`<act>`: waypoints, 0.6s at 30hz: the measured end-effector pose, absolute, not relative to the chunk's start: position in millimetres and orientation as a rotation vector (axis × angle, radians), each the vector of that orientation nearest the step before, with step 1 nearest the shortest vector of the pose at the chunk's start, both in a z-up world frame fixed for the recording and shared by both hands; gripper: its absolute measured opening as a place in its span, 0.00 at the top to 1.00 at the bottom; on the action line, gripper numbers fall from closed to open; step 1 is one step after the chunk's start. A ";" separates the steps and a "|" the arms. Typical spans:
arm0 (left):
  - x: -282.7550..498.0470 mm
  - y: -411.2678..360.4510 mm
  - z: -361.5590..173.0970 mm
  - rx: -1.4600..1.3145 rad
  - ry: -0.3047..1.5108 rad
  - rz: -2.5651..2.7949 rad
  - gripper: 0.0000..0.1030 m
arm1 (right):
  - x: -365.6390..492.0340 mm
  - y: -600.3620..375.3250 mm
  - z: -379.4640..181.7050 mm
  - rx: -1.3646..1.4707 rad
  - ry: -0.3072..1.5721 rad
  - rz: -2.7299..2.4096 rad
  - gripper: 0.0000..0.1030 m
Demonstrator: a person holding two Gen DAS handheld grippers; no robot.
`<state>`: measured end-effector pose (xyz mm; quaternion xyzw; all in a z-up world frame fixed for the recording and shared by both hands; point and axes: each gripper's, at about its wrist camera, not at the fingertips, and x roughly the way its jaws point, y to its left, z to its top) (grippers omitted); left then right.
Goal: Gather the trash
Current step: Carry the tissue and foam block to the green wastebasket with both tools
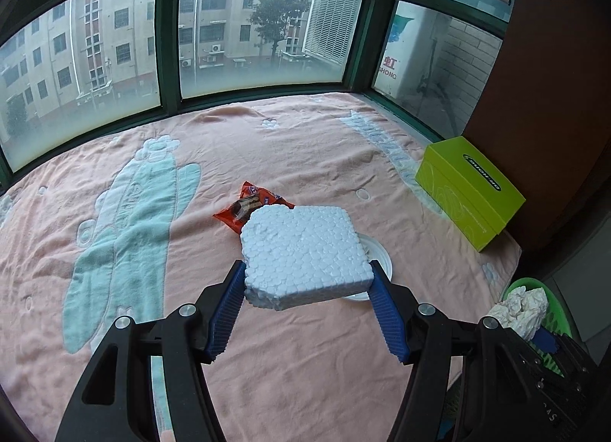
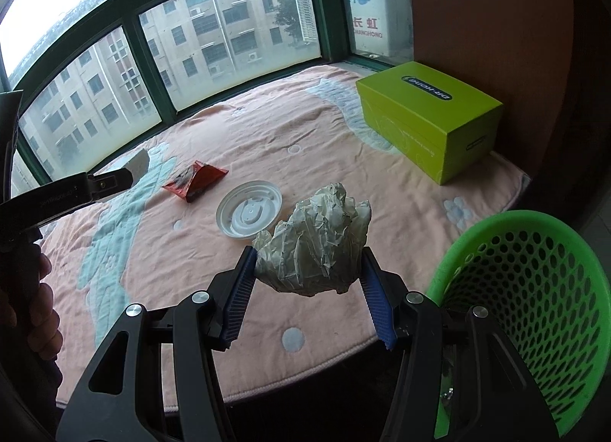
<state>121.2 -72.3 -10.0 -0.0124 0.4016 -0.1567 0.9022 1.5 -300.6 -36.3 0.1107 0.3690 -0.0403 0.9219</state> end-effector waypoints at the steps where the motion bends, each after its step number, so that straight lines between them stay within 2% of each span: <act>1: 116.0 -71.8 -8.6 -0.020 0.824 -0.324 0.40 | -1.1 -301.1 -35.0 0.225 0.756 -0.088 0.47; 18: 72.7 -71.7 0.3 -0.025 0.794 -0.327 0.40 | -39.1 -319.9 -17.3 0.244 0.707 -0.153 0.47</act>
